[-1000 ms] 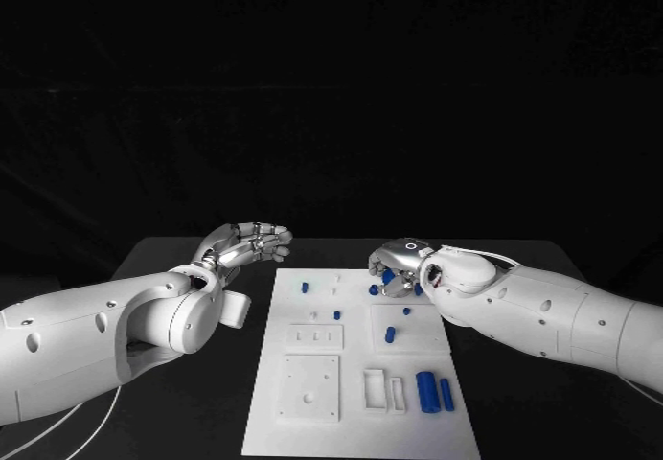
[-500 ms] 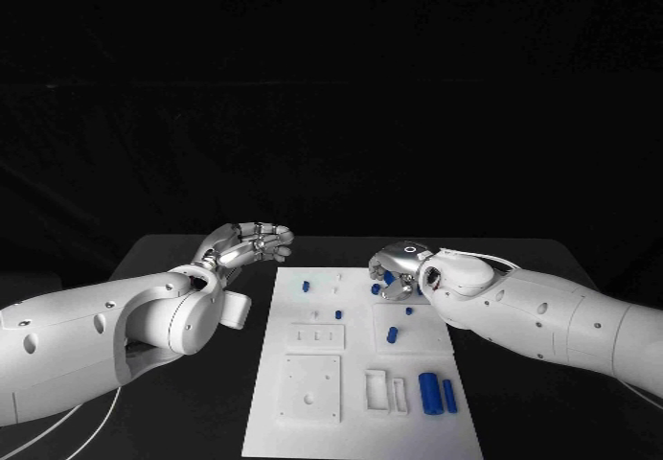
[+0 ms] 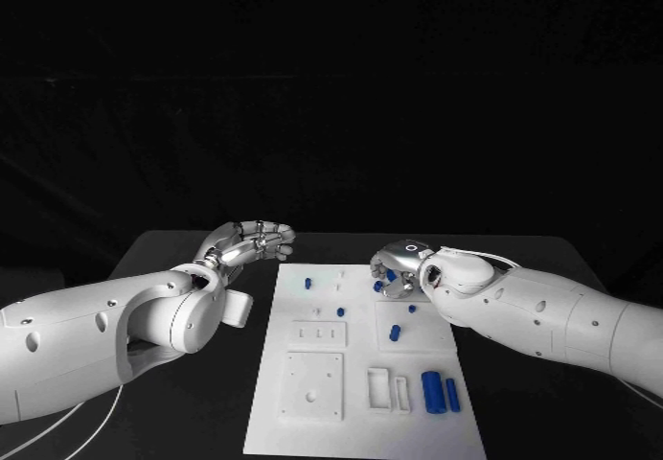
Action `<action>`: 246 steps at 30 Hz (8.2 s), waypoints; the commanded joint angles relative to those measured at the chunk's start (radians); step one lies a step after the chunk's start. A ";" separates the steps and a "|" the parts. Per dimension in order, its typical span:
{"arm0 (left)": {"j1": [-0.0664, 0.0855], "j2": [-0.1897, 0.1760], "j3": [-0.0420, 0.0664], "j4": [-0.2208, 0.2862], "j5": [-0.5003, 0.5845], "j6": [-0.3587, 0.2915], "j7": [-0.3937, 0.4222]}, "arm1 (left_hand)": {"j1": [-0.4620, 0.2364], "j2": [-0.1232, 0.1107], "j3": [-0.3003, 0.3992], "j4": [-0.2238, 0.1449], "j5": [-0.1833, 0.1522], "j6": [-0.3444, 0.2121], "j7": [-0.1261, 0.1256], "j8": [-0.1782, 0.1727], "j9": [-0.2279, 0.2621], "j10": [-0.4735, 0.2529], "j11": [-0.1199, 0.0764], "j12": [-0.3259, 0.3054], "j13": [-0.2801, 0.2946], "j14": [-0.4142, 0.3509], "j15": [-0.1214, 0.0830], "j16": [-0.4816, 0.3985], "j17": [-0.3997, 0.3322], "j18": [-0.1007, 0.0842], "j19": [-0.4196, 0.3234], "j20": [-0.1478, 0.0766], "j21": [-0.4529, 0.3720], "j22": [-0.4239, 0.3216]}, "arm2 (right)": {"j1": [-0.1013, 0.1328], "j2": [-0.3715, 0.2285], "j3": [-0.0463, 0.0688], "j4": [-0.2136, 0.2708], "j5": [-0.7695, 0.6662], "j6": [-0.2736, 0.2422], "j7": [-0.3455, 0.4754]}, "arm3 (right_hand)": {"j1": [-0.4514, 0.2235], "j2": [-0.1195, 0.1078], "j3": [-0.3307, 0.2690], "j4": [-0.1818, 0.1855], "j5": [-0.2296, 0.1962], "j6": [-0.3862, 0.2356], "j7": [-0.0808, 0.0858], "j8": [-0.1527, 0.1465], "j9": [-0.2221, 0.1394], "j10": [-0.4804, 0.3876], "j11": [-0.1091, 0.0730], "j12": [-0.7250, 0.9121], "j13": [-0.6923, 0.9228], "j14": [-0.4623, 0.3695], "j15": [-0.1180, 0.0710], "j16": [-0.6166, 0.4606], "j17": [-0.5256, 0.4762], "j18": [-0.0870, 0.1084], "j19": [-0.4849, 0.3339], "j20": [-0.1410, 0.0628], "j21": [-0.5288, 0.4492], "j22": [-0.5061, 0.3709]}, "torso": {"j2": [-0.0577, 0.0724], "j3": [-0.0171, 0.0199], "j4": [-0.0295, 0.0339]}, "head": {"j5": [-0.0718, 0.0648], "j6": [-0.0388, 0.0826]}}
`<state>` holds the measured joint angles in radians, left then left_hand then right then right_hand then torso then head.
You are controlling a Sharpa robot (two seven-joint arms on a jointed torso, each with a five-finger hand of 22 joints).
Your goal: Assemble the parts on the task board
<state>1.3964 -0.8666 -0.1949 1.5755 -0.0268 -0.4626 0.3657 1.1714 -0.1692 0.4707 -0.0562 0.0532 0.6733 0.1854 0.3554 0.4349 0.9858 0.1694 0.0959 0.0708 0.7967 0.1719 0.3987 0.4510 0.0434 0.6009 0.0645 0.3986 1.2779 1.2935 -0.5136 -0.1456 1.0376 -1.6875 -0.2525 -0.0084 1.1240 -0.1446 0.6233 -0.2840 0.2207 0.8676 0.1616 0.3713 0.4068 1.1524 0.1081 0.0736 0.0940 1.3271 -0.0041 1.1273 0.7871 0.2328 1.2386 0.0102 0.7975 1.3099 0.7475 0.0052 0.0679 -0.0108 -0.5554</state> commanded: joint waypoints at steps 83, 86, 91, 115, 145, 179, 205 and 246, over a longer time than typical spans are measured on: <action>0.006 0.032 0.004 -0.025 -0.006 0.007 0.005 | -0.024 -0.004 0.016 -0.027 0.001 0.006 0.017 -0.013 -0.007 0.005 -0.003 -0.022 -0.002 -0.018 0.004 -0.026 -0.007 0.019 -0.002 0.011 -0.005 0.005 | -0.003 0.138 0.013 -0.006 -0.178 -0.203 -0.161 | 0.009 0.012 0.212 0.012 -0.172 0.133 -0.047 0.035 0.064 0.152 -0.061 0.043 0.141 -0.018 -0.062 0.064 -0.073 0.029 0.040 -0.056 0.073 0.018 | 0.011 -0.0022 0.0068 | 0.005 0.023; 0.010 0.034 0.004 -0.023 -0.006 0.007 0.005 | -0.024 -0.004 0.017 -0.027 0.001 0.006 0.017 -0.013 -0.007 0.005 -0.003 -0.022 -0.002 -0.018 0.004 -0.026 -0.007 0.019 -0.002 0.011 -0.005 0.005 | -0.003 0.143 0.013 -0.016 -0.178 -0.202 -0.161 | 0.009 0.012 0.212 0.013 -0.172 0.133 -0.047 0.035 0.064 0.152 -0.061 0.042 0.141 -0.018 -0.062 0.064 -0.073 0.029 0.040 -0.056 0.073 0.018 | 0.014 -0.0043 0.0097 | 0.002 0.024; 0.016 0.033 0.004 -0.019 -0.007 0.006 0.005 | -0.024 -0.004 0.017 -0.028 0.001 0.006 0.017 -0.013 -0.007 0.005 -0.003 -0.022 -0.002 -0.018 0.004 -0.026 -0.007 0.019 -0.002 0.011 -0.005 0.005 | -0.002 0.155 0.013 -0.037 -0.179 -0.188 -0.162 | 0.009 0.011 0.213 0.014 -0.172 0.132 -0.047 0.034 0.064 0.151 -0.061 0.041 0.142 -0.018 -0.062 0.064 -0.074 0.029 0.040 -0.056 0.073 0.018 | 0.019 -0.0077 0.0131 | -0.003 0.024; 0.029 0.025 0.004 0.000 -0.016 0.005 0.004 | -0.026 -0.005 0.019 -0.031 0.001 0.007 0.017 -0.013 -0.008 0.005 -0.003 -0.024 -0.002 -0.017 0.005 -0.027 -0.007 0.020 -0.002 0.011 -0.005 0.005 | -0.003 0.180 0.013 -0.085 -0.182 -0.148 -0.162 | 0.009 0.008 0.216 0.017 -0.172 0.129 -0.045 0.030 0.065 0.147 -0.059 0.036 0.145 -0.018 -0.060 0.066 -0.076 0.029 0.042 -0.056 0.075 0.017 | 0.030 -0.0137 0.0189 | -0.007 0.021; 0.033 0.025 0.004 0.002 -0.016 0.006 0.003 | -0.029 -0.005 0.022 -0.033 0.001 0.007 0.017 -0.014 -0.008 0.006 -0.002 -0.025 -0.002 -0.017 0.005 -0.028 -0.007 0.020 -0.002 0.012 -0.005 0.006 | -0.005 0.198 0.012 -0.118 -0.129 -0.119 -0.147 | -0.048 -0.044 0.154 0.044 -0.172 0.088 -0.027 -0.002 0.057 0.097 -0.039 -0.003 0.147 -0.021 -0.040 0.070 -0.089 0.029 0.038 -0.050 0.079 0.015 | 0.029 -0.0147 0.0177 | -0.003 0.016; 0.035 0.026 0.004 -0.004 -0.018 0.006 0.002 | -0.031 -0.005 0.024 -0.036 0.001 0.007 0.017 -0.014 -0.009 0.006 -0.003 -0.026 -0.002 -0.017 0.005 -0.030 -0.007 0.020 -0.002 0.012 -0.005 0.007 | -0.005 0.192 0.012 -0.111 -0.126 -0.122 -0.155 | -0.018 -0.044 0.122 0.048 -0.171 0.074 -0.020 -0.015 0.051 0.072 -0.030 -0.004 0.142 -0.025 -0.031 0.076 -0.102 0.029 0.032 -0.050 0.073 0.012 | 0.031 -0.0149 0.0163 | -0.001 0.015; 0.036 0.010 0.004 -0.017 -0.018 0.007 0.003 | -0.033 -0.006 0.026 -0.038 0.001 0.008 0.016 -0.015 -0.009 0.005 -0.003 -0.026 -0.002 -0.017 0.005 -0.031 -0.007 0.020 -0.002 0.012 -0.006 0.008 | 0.009 0.020 0.094 0.110 -0.025 -0.192 -0.114 | -0.023 -0.075 0.107 0.062 -0.166 0.053 -0.008 -0.034 0.039 0.044 -0.020 -0.008 0.135 -0.024 -0.021 0.082 -0.113 0.029 0.035 -0.049 0.072 0.012 | 0.029 -0.0133 0.0129 | 0.000 0.029; 0.036 0.017 0.004 -0.031 -0.017 0.019 -0.001 | -0.033 -0.004 0.029 -0.042 0.001 0.007 0.015 -0.015 -0.010 0.004 -0.004 -0.027 -0.002 -0.017 0.005 -0.032 -0.007 0.020 -0.003 0.012 -0.006 0.008 | 0.016 0.006 0.074 0.006 -0.164 0.022 -0.018 | 0.047 -0.066 0.068 -0.005 -0.159 0.039 -0.060 -0.065 0.032 0.005 -0.117 0.650 0.895 -0.031 -0.111 0.109 -0.136 0.029 0.018 -0.046 0.108 0.018 | 0.031 -0.0156 0.0199 | -0.014 0.039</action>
<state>1.4306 -0.8518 -0.1920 1.5431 -0.0399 -0.4603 0.3583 1.1486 -0.1777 0.5006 -0.0916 0.0532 0.6733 0.1854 0.3438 0.4267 0.9857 0.1694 0.0728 0.0704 0.7864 0.1749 0.3717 0.4452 0.0462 0.5971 0.0682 0.3978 1.2851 1.3095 -0.5132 -0.0700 1.0493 -1.7970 -0.2500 -0.0472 1.1692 -0.2080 0.6860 -0.2867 0.0592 0.9091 0.1060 0.3097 0.4384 1.1663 -0.0092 0.7107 0.9796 1.2971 -0.1094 1.2334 0.6490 0.2224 1.2547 -0.0355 0.9020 1.3097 0.7787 -0.0105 0.0874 -0.0257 -0.5165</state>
